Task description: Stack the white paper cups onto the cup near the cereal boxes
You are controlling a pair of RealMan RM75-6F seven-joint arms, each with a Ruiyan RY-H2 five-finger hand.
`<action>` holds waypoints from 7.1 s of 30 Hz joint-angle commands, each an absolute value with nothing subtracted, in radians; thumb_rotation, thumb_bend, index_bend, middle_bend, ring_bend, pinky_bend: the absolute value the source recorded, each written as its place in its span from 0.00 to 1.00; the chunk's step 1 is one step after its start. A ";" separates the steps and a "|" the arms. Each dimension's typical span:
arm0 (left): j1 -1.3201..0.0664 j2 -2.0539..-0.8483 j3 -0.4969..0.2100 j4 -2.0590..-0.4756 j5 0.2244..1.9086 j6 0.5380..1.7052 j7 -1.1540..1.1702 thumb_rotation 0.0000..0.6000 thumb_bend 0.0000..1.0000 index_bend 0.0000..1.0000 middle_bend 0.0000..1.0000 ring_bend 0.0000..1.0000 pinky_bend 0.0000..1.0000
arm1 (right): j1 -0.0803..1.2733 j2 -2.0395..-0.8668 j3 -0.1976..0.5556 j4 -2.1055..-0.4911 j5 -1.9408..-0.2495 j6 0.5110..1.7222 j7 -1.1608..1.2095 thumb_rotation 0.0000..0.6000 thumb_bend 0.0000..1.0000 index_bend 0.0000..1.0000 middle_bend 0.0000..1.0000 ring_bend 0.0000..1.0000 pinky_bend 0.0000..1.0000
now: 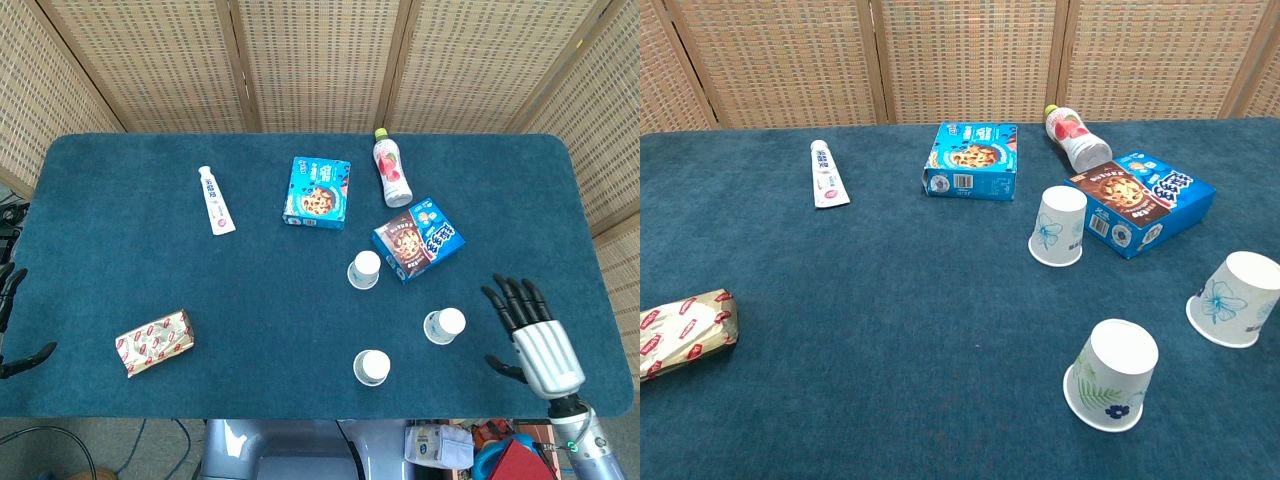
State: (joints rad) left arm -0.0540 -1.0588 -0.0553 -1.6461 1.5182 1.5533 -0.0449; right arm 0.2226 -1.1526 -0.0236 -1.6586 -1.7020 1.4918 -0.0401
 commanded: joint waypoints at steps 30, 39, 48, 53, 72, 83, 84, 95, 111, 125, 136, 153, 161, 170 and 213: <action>-0.058 -1.061 -0.059 -1.645 1.508 1.545 -0.038 1.00 0.17 0.00 0.00 0.00 0.00 | 0.510 -1.355 -0.020 -1.692 -1.628 0.967 -0.059 1.00 0.32 0.28 0.36 0.28 0.32; -0.057 -1.057 -0.060 -1.641 1.507 1.545 -0.053 1.00 0.17 0.00 0.00 0.00 0.00 | 0.516 -1.398 -0.012 -1.654 -1.593 0.964 -0.082 1.00 0.38 0.37 0.47 0.37 0.38; -0.059 -1.056 -0.060 -1.641 1.505 1.542 -0.056 1.00 0.17 0.00 0.00 0.00 0.00 | 0.515 -1.415 -0.011 -1.642 -1.588 0.986 -0.081 1.00 0.42 0.45 0.53 0.42 0.41; -0.058 -1.056 -0.060 -1.641 1.505 1.543 -0.055 1.00 0.17 0.00 0.00 0.00 0.00 | 0.515 -1.406 -0.008 -1.663 -1.596 1.007 -0.069 1.00 0.44 0.45 0.53 0.43 0.41; -0.067 -1.064 -0.066 -1.643 1.488 1.525 -0.035 1.00 0.17 0.00 0.00 0.00 0.00 | 0.646 -1.262 0.323 -1.771 -1.231 1.010 -0.217 1.00 0.44 0.45 0.52 0.43 0.41; -0.086 -1.072 -0.083 -1.641 1.439 1.484 -0.010 1.00 0.17 0.00 0.00 0.00 0.00 | 0.732 -1.335 0.344 -1.621 -1.013 0.918 -0.253 1.00 0.44 0.45 0.51 0.43 0.41; -0.088 -1.072 -0.084 -1.640 1.435 1.481 -0.009 1.00 0.17 0.00 0.00 0.00 0.00 | 0.736 -1.340 0.342 -1.612 -1.009 0.914 -0.253 1.00 0.44 0.45 0.51 0.43 0.41; -0.100 -1.075 -0.095 -1.633 1.407 1.456 -0.006 1.00 0.17 0.00 0.00 0.00 0.00 | 0.773 -1.382 0.326 -1.546 -0.960 0.882 -0.247 1.00 0.44 0.45 0.50 0.43 0.41; -0.101 -1.074 -0.093 -1.635 1.404 1.455 -0.006 1.00 0.17 0.00 0.00 0.00 0.00 | 0.801 -1.369 0.315 -1.588 -0.902 0.884 -0.271 1.00 0.44 0.45 0.48 0.43 0.41; -0.102 -1.072 -0.094 -1.633 1.401 1.453 -0.012 1.00 0.17 0.00 0.00 0.00 0.00 | 0.830 -1.382 0.294 -1.591 -0.848 0.886 -0.306 1.00 0.44 0.43 0.37 0.40 0.41; -0.102 -1.070 -0.092 -1.634 1.402 1.454 -0.016 1.00 0.17 0.00 0.00 0.00 0.00 | 0.844 -1.369 0.281 -1.608 -0.837 0.869 -0.287 1.00 0.34 0.20 0.03 0.11 0.22; -0.102 -1.071 -0.089 -1.632 1.407 1.455 -0.015 1.00 0.17 0.00 0.00 0.00 0.00 | 0.733 -1.194 0.160 -1.745 -1.040 0.896 -0.215 1.00 0.12 0.15 0.03 0.00 0.07; -0.100 -1.077 -0.081 -1.641 1.424 1.466 0.008 1.00 0.17 0.00 0.00 0.00 0.00 | 0.660 -1.097 0.057 -1.765 -1.200 0.855 -0.122 1.00 0.12 0.15 0.06 0.00 0.07; -0.097 -1.079 -0.077 -1.644 1.432 1.473 0.011 1.00 0.17 0.00 0.00 0.00 0.00 | 0.599 -1.128 0.002 -1.654 -1.318 0.870 -0.012 1.00 0.12 0.15 0.12 0.03 0.13; -0.099 -1.081 -0.078 -1.644 1.426 1.468 0.020 1.00 0.17 0.00 0.00 0.00 0.00 | 0.566 -1.180 0.071 -1.601 -1.416 0.976 0.078 1.00 0.38 0.49 0.55 0.47 0.38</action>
